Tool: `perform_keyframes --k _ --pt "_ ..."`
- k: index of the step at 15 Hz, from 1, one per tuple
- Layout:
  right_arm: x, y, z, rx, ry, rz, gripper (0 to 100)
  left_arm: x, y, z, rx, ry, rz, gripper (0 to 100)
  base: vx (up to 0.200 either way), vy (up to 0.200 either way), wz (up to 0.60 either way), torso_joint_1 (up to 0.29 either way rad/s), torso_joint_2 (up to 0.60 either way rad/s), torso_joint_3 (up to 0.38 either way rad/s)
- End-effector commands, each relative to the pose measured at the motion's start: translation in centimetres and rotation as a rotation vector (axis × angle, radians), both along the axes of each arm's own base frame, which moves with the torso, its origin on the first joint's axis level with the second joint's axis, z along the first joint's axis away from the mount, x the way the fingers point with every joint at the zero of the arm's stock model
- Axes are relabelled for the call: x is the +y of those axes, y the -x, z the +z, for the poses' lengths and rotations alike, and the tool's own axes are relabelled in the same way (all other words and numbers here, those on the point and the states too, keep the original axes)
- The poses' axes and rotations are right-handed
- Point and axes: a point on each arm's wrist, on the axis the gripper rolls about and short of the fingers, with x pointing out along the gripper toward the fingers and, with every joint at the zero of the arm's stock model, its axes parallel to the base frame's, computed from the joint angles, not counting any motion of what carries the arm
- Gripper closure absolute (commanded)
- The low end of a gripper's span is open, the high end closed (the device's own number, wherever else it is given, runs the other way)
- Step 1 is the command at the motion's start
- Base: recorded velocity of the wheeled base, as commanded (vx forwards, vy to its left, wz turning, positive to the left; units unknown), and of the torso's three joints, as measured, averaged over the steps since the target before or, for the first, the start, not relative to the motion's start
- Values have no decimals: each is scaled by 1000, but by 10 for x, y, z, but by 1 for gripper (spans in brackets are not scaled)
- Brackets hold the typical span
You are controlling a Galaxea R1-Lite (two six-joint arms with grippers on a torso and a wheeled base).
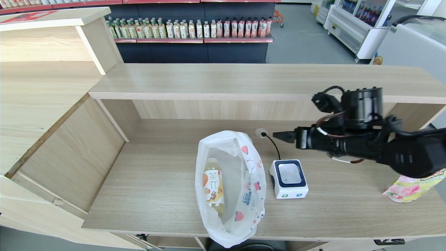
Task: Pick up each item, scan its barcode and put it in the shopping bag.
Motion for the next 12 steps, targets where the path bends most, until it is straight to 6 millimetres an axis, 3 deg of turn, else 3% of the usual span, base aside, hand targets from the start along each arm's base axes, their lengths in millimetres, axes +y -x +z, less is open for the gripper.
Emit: perform_keyframes --k 1,3,7,12 --pt "-64 55 38 -35 -10 -227 0 0 0 0 0 0 0 0 0 0 0 0 0 0" --pt "-86 68 45 -40 -14 -305 0 0 0 0 0 0 0 0 0 0 0 0 0 0" --pt "-109 81 57 -93 4 -395 0 0 0 0 0 0 0 0 0 0 0 0 0 0" --pt "-118 138 43 29 41 -469 0 0 0 0 0 0 0 0 0 0 0 0 0 0"
